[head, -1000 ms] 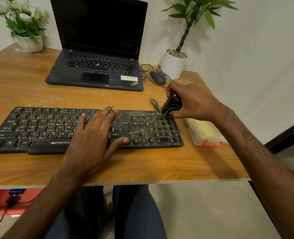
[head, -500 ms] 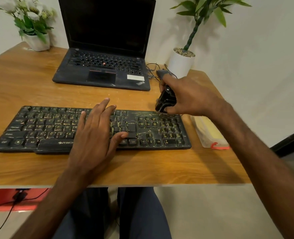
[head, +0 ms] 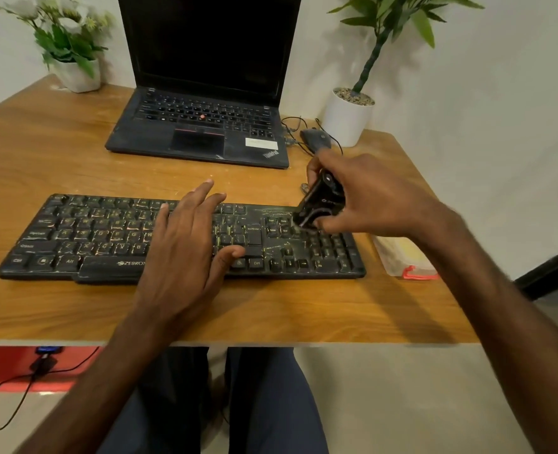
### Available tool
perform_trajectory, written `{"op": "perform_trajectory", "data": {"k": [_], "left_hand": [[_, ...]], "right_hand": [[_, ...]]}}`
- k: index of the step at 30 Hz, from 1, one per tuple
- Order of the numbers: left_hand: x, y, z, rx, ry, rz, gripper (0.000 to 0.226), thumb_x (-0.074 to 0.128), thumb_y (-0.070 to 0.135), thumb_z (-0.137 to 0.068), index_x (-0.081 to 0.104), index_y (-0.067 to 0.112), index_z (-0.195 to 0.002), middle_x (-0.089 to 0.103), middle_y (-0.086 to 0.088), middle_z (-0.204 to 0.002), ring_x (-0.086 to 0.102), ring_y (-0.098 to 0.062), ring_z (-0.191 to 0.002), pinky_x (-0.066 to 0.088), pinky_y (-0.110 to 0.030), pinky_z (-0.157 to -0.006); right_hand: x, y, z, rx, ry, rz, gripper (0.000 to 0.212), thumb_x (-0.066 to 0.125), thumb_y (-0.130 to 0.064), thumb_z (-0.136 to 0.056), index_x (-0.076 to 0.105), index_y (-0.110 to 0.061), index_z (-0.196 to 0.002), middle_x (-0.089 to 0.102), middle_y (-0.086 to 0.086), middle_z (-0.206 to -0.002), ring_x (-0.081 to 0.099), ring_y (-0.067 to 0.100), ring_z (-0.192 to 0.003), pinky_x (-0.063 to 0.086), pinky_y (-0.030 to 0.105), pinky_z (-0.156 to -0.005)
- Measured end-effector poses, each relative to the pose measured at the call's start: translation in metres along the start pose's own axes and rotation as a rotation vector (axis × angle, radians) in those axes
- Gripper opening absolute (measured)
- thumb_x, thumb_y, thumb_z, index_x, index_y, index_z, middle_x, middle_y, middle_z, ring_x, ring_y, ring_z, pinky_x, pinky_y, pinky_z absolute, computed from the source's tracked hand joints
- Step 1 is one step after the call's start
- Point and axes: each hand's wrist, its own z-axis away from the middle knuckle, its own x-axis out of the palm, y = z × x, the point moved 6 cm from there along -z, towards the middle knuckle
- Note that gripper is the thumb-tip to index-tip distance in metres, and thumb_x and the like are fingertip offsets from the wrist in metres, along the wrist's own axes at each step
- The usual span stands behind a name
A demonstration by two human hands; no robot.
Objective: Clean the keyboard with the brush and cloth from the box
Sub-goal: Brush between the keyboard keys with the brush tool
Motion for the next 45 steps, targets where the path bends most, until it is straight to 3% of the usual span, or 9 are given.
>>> {"op": "perform_trajectory", "data": {"k": [3, 8, 11, 15, 24, 32, 38, 42, 45], "left_hand": [[0.000, -0.001, 0.000, -0.005, -0.015, -0.012, 0.092, 0.009, 0.075, -0.094, 0.036, 0.005, -0.148, 0.030, -0.017, -0.159, 0.031, -0.030, -0.146, 0.021, -0.063, -0.117], [0.007, 0.000, 0.000, -0.002, -0.080, -0.108, 0.085, 0.011, 0.070, -0.098, 0.038, 0.006, -0.147, 0.032, -0.015, -0.158, 0.032, -0.029, -0.145, 0.022, -0.063, -0.117], [0.014, 0.001, -0.001, 0.015, -0.124, -0.160, 0.084, 0.012, 0.070, -0.098, 0.037, 0.007, -0.147, 0.031, -0.013, -0.159, 0.032, -0.028, -0.145, 0.021, -0.062, -0.117], [0.014, 0.000, 0.000, 0.022, -0.135, -0.158, 0.086, 0.010, 0.072, -0.096, 0.036, 0.009, -0.149, 0.031, -0.010, -0.160, 0.032, -0.025, -0.146, 0.017, -0.057, -0.119], [0.015, 0.002, 0.000, 0.015, -0.152, -0.158, 0.089, 0.006, 0.074, -0.095, 0.034, 0.009, -0.150, 0.030, -0.009, -0.160, 0.031, -0.024, -0.147, 0.019, -0.058, -0.119], [0.013, 0.003, 0.000, 0.012, -0.159, -0.153, 0.087, 0.009, 0.073, -0.095, 0.032, 0.010, -0.151, 0.030, -0.009, -0.160, 0.031, -0.023, -0.147, 0.020, -0.059, -0.119], [0.013, 0.002, 0.000, 0.005, -0.146, -0.146, 0.089, 0.008, 0.074, -0.095, 0.035, 0.009, -0.149, 0.032, -0.010, -0.159, 0.033, -0.024, -0.145, 0.018, -0.057, -0.119], [0.015, 0.005, -0.002, 0.014, -0.158, -0.162, 0.089, 0.008, 0.073, -0.095, 0.037, 0.008, -0.149, 0.033, -0.011, -0.159, 0.035, -0.026, -0.144, 0.022, -0.060, -0.118], [0.014, 0.006, -0.002, 0.016, -0.160, -0.163, 0.088, 0.010, 0.072, -0.096, 0.037, 0.008, -0.148, 0.034, -0.012, -0.158, 0.036, -0.027, -0.144, 0.021, -0.060, -0.118]], "right_hand": [[0.017, 0.006, -0.004, 0.018, -0.018, 0.083, 0.055, 0.082, -0.025, -0.072, 0.045, -0.025, -0.112, 0.062, -0.006, -0.098, 0.062, 0.010, -0.088, 0.057, 0.034, -0.069], [0.024, -0.008, 0.028, -0.019, -0.195, -0.100, 0.052, 0.084, -0.022, -0.071, 0.048, -0.027, -0.109, 0.065, -0.010, -0.094, 0.064, 0.004, -0.081, 0.055, 0.022, -0.062], [-0.001, 0.005, 0.028, -0.012, -0.083, -0.071, 0.051, 0.083, -0.023, -0.071, 0.048, -0.027, -0.107, 0.062, -0.012, -0.095, 0.064, 0.002, -0.084, 0.054, 0.019, -0.065], [-0.012, 0.039, 0.009, 0.053, 0.084, 0.125, 0.052, 0.084, -0.023, -0.071, 0.045, -0.028, -0.105, 0.061, -0.007, -0.093, 0.063, 0.015, -0.086, 0.053, 0.031, -0.067], [0.013, 0.019, 0.054, 0.064, -0.275, -0.134, 0.053, 0.085, -0.019, -0.068, 0.050, -0.029, -0.107, 0.067, -0.009, -0.090, 0.065, 0.003, -0.079, 0.052, 0.019, -0.060], [-0.008, 0.072, 0.005, 0.144, 0.077, 0.121, 0.055, 0.084, -0.025, -0.068, 0.046, -0.025, -0.107, 0.064, -0.001, -0.095, 0.063, 0.019, -0.086, 0.054, 0.039, -0.069], [0.008, 0.059, 0.018, 0.128, -0.008, 0.215, 0.054, 0.084, -0.027, -0.068, 0.043, -0.026, -0.104, 0.061, -0.005, -0.084, 0.059, 0.016, -0.076, 0.049, 0.035, -0.061], [0.009, 0.033, 0.051, 0.145, -0.220, -0.001, 0.055, 0.085, -0.023, -0.067, 0.048, -0.031, -0.106, 0.061, -0.015, -0.084, 0.060, -0.002, -0.074, 0.047, 0.015, -0.058], [-0.007, 0.028, 0.038, 0.084, -0.122, -0.001, 0.053, 0.085, -0.024, -0.069, 0.048, -0.030, -0.106, 0.060, -0.016, -0.089, 0.060, -0.002, -0.079, 0.046, 0.014, -0.061]]}}
